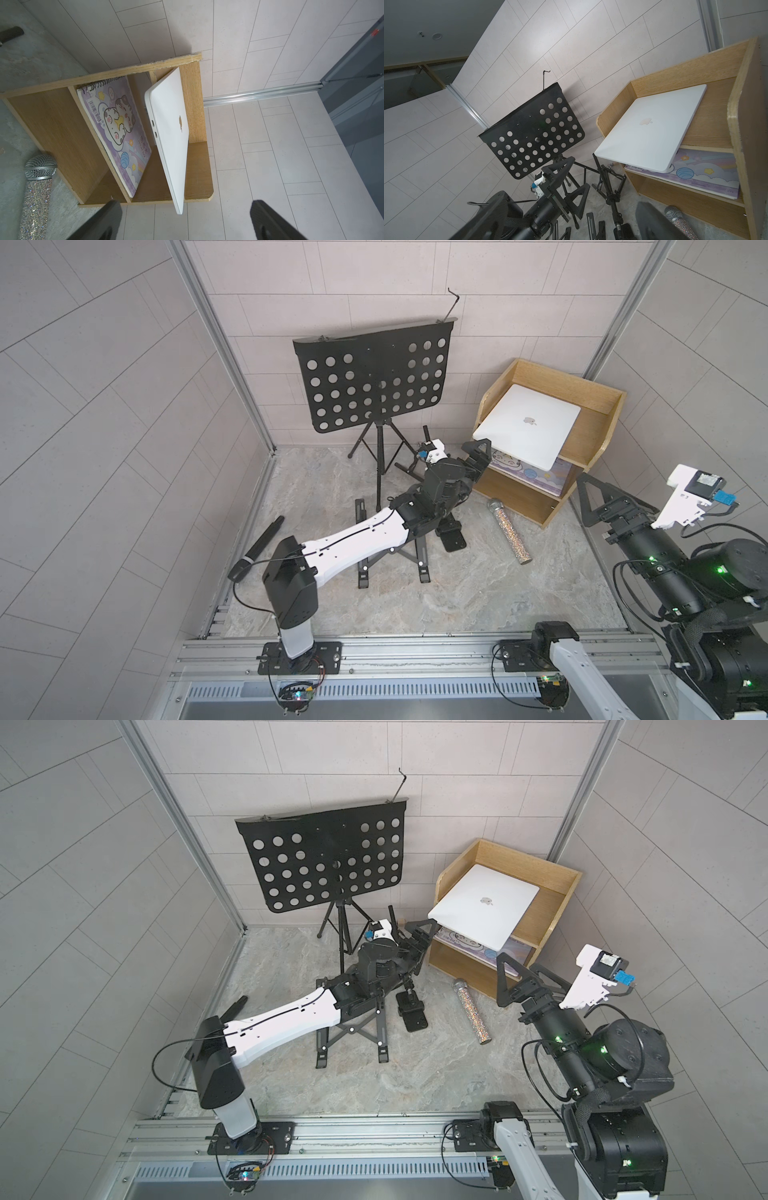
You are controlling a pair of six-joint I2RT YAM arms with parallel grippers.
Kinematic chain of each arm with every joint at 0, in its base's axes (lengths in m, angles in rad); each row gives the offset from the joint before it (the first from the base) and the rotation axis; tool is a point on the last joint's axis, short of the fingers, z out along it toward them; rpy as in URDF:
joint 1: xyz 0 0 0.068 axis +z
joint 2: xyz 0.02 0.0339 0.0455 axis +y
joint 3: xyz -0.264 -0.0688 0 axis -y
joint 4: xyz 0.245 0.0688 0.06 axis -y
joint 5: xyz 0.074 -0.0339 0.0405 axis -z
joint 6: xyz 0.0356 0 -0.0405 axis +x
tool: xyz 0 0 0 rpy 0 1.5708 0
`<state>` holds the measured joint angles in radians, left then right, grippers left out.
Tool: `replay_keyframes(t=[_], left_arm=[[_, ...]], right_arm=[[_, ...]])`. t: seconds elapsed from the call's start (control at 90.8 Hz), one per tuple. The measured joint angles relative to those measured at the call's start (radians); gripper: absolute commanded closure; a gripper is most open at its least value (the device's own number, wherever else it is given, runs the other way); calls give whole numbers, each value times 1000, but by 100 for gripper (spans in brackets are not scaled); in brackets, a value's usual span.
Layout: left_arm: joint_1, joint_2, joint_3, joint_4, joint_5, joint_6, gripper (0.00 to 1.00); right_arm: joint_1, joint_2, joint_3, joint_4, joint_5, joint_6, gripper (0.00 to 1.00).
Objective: Close the laptop lid and set it aside
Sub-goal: Place the laptop on the shelf, then reset both arms
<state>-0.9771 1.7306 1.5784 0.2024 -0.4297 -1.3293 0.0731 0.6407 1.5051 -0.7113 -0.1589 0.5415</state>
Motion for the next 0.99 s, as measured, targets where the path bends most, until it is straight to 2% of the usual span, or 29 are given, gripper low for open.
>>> replay_keyframes(t=[0.374,0.495,0.683,0.991], left_arm=[[0,-296,-249,-115,68,217,0],[0,-407,-309,-196,78,355,0],[0,-552,-323,-325,108,584,0],[0,-705,-372,-530,98,921,0]], right_arm=[[0,-100,-146,63,-18,-16,0],[0,-119,-205,90,-17,-22,0],[0,-131,-269,115,-18,-29,0],[0,-137,-300,101,-21,-55,0]])
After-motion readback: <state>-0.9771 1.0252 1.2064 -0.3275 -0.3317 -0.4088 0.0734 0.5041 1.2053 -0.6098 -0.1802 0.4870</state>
